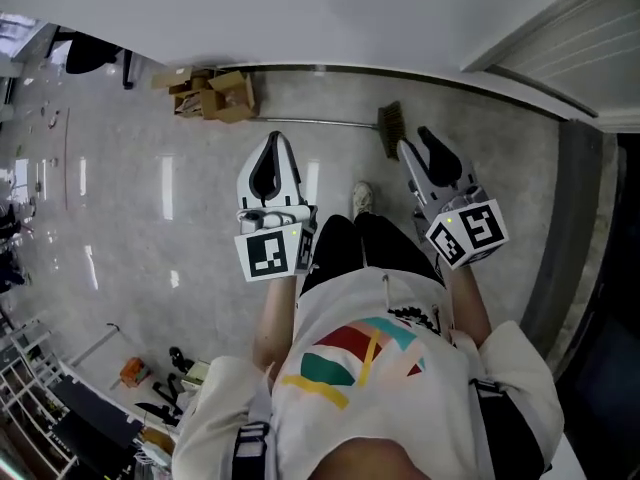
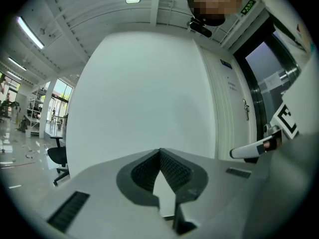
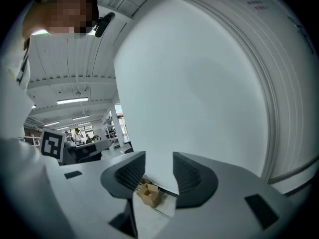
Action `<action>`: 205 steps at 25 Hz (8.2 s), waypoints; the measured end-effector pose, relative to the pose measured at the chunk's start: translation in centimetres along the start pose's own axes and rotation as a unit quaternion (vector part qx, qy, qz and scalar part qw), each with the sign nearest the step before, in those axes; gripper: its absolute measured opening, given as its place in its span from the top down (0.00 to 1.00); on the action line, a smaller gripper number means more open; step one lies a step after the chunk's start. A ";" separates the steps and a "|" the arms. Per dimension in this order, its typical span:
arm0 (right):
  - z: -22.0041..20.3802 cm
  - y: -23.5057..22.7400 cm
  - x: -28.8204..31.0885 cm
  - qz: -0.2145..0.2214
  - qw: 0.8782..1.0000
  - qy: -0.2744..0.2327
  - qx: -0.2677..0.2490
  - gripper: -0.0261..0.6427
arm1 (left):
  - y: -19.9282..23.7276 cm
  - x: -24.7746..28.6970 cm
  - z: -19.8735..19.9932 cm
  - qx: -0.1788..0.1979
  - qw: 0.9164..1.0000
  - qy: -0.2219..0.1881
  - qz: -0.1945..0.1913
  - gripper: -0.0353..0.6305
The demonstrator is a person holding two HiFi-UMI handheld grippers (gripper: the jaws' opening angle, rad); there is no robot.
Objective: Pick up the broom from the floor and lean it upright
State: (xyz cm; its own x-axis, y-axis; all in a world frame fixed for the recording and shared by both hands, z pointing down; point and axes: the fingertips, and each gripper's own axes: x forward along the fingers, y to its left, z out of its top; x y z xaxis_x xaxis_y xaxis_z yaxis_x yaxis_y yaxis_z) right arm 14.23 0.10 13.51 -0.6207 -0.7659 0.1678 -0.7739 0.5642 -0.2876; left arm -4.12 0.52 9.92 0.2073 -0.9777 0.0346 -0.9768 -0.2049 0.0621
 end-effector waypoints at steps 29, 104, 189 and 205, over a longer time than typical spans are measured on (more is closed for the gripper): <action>-52.7 -14.5 37.1 0.194 0.920 0.300 -0.163 0.69 | 23.0 20.2 -52.0 -0.028 0.998 0.009 0.053 0.77; -45.0 -33.0 35.2 -0.222 0.968 -0.101 -0.062 0.83 | 15.3 29.5 -57.9 0.045 0.993 -0.048 -0.095 0.76; 14.7 3.0 8.1 -0.023 0.993 -0.088 -0.072 0.94 | 3.8 9.0 10.2 0.004 0.998 -0.065 -0.023 0.88; 14.9 4.5 0.9 -0.028 0.987 -0.139 -0.081 0.94 | -0.8 3.0 11.5 0.010 0.996 -0.083 -0.036 0.88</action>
State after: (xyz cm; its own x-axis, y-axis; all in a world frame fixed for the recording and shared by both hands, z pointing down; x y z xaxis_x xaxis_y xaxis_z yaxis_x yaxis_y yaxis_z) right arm 12.03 -2.62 -1.71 -0.5351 -0.8398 -0.0919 -0.8303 0.5428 -0.1260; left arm -3.36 -2.83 -1.52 0.2666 -0.9543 -0.1351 -0.9610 -0.2738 0.0380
